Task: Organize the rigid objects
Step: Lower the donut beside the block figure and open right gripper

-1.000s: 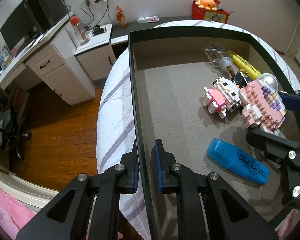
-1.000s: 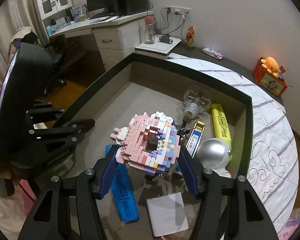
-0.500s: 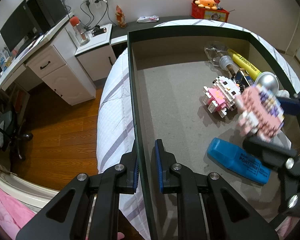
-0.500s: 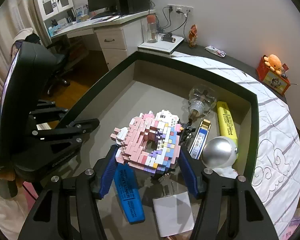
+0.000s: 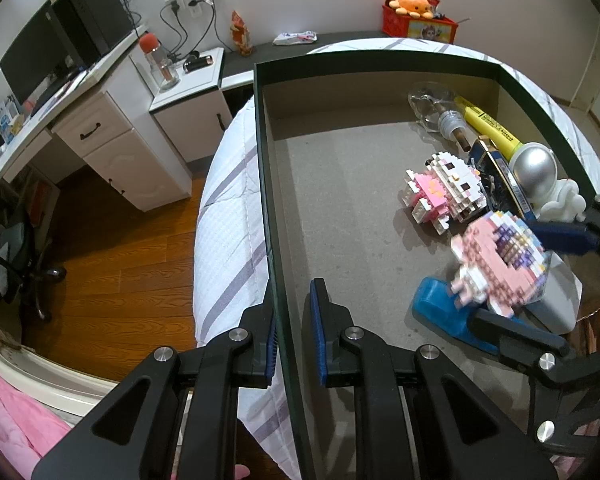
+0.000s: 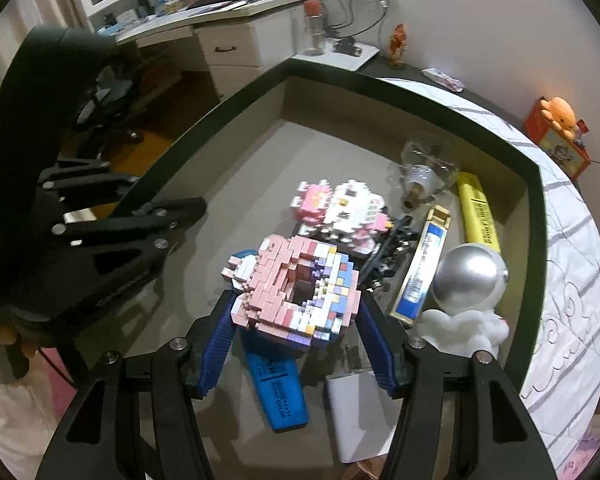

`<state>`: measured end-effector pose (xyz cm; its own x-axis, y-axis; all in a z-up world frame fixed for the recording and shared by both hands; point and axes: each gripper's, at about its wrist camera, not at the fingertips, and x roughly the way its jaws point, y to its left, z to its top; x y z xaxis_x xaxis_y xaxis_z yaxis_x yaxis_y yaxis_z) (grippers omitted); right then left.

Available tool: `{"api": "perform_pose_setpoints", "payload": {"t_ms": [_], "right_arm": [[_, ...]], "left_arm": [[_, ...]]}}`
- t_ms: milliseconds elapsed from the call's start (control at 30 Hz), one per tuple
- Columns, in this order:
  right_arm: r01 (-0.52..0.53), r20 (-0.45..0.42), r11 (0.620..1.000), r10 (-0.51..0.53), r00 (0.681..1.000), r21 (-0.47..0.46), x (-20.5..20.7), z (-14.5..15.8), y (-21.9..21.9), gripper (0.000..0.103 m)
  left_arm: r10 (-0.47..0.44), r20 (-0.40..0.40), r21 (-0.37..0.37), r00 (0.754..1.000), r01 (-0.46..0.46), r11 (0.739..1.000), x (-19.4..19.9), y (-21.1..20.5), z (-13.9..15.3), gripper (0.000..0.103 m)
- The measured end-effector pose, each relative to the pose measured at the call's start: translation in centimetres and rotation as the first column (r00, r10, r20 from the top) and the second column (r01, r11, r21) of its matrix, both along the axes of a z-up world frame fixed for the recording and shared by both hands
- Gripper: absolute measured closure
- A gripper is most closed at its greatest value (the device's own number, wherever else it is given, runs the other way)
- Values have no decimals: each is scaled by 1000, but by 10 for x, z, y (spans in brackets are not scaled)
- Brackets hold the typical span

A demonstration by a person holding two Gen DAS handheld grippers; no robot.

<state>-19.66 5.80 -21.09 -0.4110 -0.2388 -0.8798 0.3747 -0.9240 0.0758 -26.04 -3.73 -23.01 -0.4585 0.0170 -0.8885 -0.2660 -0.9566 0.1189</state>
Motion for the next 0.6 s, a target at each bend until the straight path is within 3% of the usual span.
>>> {"api": "perform_pose_setpoints", "payload": {"t_ms": [33, 367, 400, 467, 600], "right_arm": [[6, -3, 1000, -6, 1000, -16, 0, 2, 2, 21], [44, -90, 994, -53, 994, -98, 9, 26, 25, 17], [48, -95, 994, -57, 994, -103, 8, 26, 24, 15], [55, -107, 993, -66, 992, -106, 13, 28, 26, 0], [56, -124, 990, -72, 990, -127, 17, 31, 33, 0]], "left_arm": [[0, 0, -1, 1000, 0, 1000, 0, 0, 0, 90], [-2, -1, -5, 1000, 2, 1000, 1, -1, -1, 89], [-3, -2, -7, 1000, 3, 1000, 2, -1, -1, 87], [-6, -6, -8, 1000, 6, 1000, 3, -3, 0, 86], [-11, -9, -4, 1000, 11, 1000, 6, -5, 2, 86]]}}
